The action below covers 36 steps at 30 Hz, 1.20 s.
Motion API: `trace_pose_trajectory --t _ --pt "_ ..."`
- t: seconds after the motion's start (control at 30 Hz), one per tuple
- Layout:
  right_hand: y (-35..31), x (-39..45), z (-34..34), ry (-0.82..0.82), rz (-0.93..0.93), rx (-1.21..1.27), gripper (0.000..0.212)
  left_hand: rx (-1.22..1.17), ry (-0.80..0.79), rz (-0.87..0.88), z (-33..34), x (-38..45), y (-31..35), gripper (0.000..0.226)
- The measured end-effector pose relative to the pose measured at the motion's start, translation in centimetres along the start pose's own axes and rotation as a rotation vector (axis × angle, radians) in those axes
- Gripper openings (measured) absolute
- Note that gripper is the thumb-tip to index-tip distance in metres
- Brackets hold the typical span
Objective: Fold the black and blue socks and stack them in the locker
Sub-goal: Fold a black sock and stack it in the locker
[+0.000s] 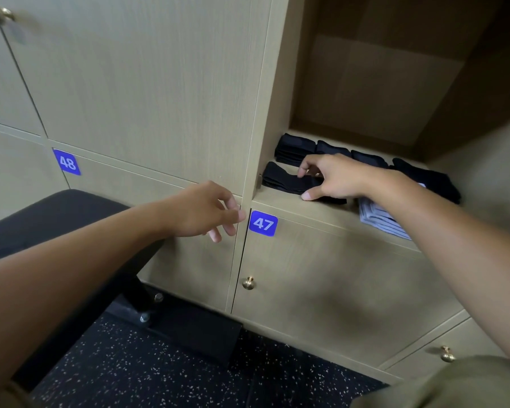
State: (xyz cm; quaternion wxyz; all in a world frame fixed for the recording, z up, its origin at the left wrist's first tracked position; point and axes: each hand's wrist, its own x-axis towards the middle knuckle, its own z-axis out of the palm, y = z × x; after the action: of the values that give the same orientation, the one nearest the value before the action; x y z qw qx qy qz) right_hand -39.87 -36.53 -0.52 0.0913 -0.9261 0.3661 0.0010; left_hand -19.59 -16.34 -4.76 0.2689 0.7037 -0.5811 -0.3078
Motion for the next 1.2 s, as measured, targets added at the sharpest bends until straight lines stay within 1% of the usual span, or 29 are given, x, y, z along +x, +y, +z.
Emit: trace_pose_trajectory --t 0.13,0.3,0.4,0.53,0.7,0.83,0.9,1.03,1.2 --pt "0.2 0.1 -0.2 0.009 0.015 -0.015 0.042 0.018 -0.014 0.001 0.0 0.0 -0.1 0.033" --pt "0.1 0.2 0.2 -0.020 0.029 -0.028 0.046 0.028 -0.024 -0.006 0.0 0.1 -0.4 0.032" --pt "0.0 0.1 0.3 0.007 0.031 -0.018 0.048 0.028 -0.031 -0.007 0.0 0.3 -0.5 0.031" --pt "-0.4 0.6 1.0 0.091 -0.060 0.010 0.043 0.031 -0.037 -0.015 0.1 0.3 -0.5 0.031" --pt "-1.0 0.9 1.5 0.092 -0.098 0.005 0.038 0.049 -0.038 -0.009 0.0 0.1 -0.3 0.031" --pt "-1.6 0.1 1.6 0.257 -0.140 -0.002 0.019 0.091 -0.006 0.021 -0.3 -0.3 0.0 0.028" --pt "-2.3 -0.9 1.5 0.308 -0.145 -0.004 0.012 0.148 0.033 0.039 -0.7 -0.6 0.0 0.026" --pt "-4.2 -3.5 1.0 0.325 -0.155 0.013 0.009 0.240 0.092 0.042 -1.6 -1.1 -0.1 0.024" --pt "-6.5 -6.6 1.8 0.307 -0.153 0.090 0.009 0.282 0.136 0.030 -2.9 -1.8 -0.5 0.021"
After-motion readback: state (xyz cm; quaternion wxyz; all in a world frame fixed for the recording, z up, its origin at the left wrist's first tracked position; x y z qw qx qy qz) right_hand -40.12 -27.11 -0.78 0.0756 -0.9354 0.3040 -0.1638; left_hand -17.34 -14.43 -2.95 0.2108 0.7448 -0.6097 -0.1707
